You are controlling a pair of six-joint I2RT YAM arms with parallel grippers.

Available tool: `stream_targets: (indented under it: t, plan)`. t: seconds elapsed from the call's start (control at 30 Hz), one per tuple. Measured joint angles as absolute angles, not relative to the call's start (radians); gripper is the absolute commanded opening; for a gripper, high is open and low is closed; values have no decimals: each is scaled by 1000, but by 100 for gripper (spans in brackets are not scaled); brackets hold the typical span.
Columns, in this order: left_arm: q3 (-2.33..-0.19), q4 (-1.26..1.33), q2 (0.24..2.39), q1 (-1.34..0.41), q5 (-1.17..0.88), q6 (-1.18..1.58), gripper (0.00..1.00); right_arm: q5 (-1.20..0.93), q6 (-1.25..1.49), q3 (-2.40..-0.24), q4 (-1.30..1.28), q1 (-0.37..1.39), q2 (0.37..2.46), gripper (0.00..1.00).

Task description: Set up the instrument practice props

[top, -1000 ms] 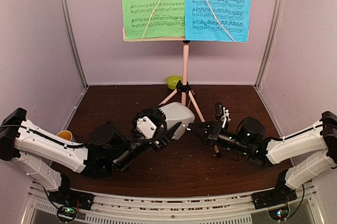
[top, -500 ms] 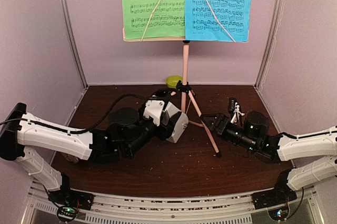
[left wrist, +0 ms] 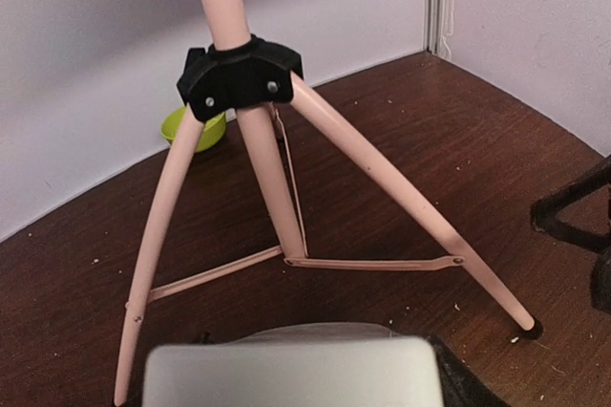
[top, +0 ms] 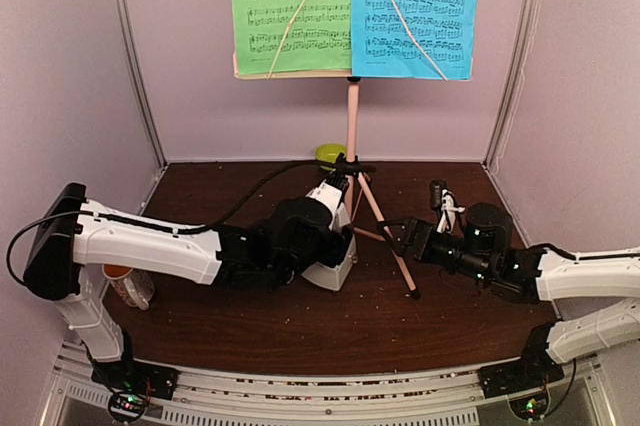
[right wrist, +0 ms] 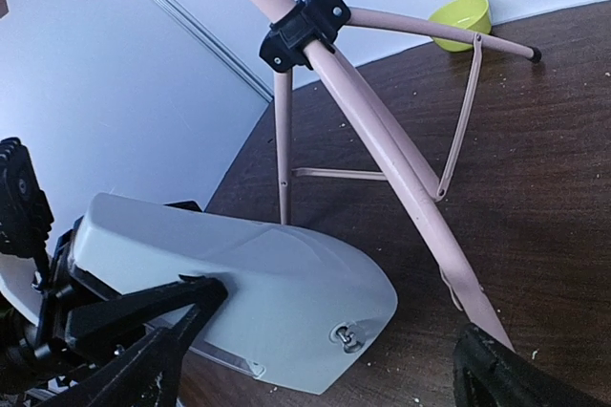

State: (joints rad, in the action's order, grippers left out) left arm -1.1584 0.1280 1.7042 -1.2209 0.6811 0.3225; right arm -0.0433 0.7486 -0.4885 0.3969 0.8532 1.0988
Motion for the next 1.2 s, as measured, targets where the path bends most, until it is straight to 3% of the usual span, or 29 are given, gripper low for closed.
stream_targets:
  t: [0.2, 0.57, 0.73, 0.93, 1.03, 1.2]
  plan:
    - [-1170, 76, 1755, -1219, 681, 367, 12, -39, 701, -517, 348, 853, 1095, 100]
    - [-1171, 62, 1797, -1200, 609, 400, 30, -40, 678, -530, 338, 853, 1096, 100]
    - [-1163, 102, 1797, -1181, 556, 403, 63, -40, 675, -540, 337, 853, 1100, 100]
    - [-1135, 150, 1796, -1171, 489, 385, 86, -41, 661, -565, 324, 853, 1118, 100]
    - [-1127, 192, 1786, -1170, 455, 361, 94, -47, 657, -574, 324, 853, 1122, 100]
    - [-1038, 264, 1705, -1165, 384, 309, 95, -48, 650, -585, 321, 853, 1127, 100]
